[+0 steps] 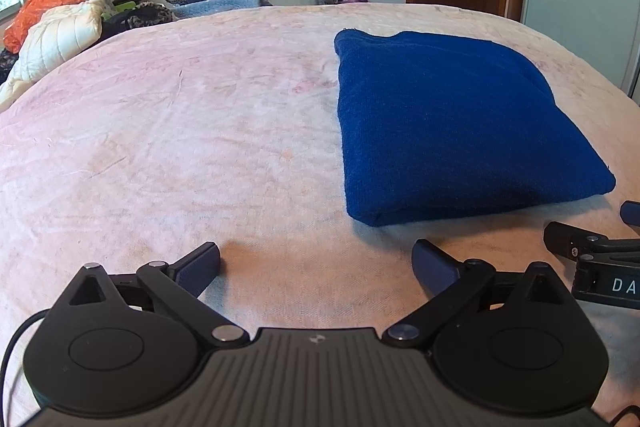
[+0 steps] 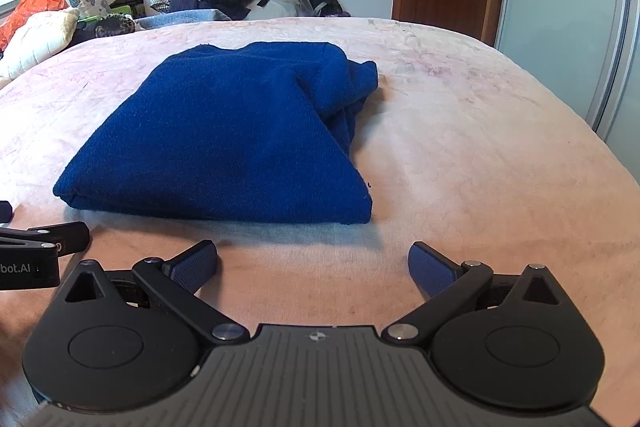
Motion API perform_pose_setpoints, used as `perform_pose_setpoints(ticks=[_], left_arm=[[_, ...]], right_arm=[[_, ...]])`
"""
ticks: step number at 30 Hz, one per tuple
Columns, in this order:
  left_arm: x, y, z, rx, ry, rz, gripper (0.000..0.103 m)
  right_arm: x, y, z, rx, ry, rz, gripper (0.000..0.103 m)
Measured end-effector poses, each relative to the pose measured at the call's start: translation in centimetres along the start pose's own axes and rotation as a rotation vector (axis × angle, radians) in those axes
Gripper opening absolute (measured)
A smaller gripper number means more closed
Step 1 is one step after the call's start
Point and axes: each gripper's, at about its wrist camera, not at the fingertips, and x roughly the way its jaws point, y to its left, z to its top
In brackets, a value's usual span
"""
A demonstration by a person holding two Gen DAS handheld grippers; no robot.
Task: Fold small clothes
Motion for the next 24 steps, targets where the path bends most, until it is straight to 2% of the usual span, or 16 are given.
perform_pose_setpoints(ticks=[9,16,24], left_arm=[[-0.1,-0.2,-0.2,0.003,-0.020,0.007,0.103],[-0.2,-1.6,-0.3,0.038,-0.029,-0.019,0.103],[0.0,-1.3,-0.4,0.017,-0.034,-0.034,0.103]], right_arm=[[0.0,-0.1,0.0,0.003,-0.001,0.003,0.103],[-0.7,-0.7,-0.5,0.020,0.003,-0.017,0.103],[-0.5,-0.7,-0.7,0.017,-0.001,-0.018,0.103]])
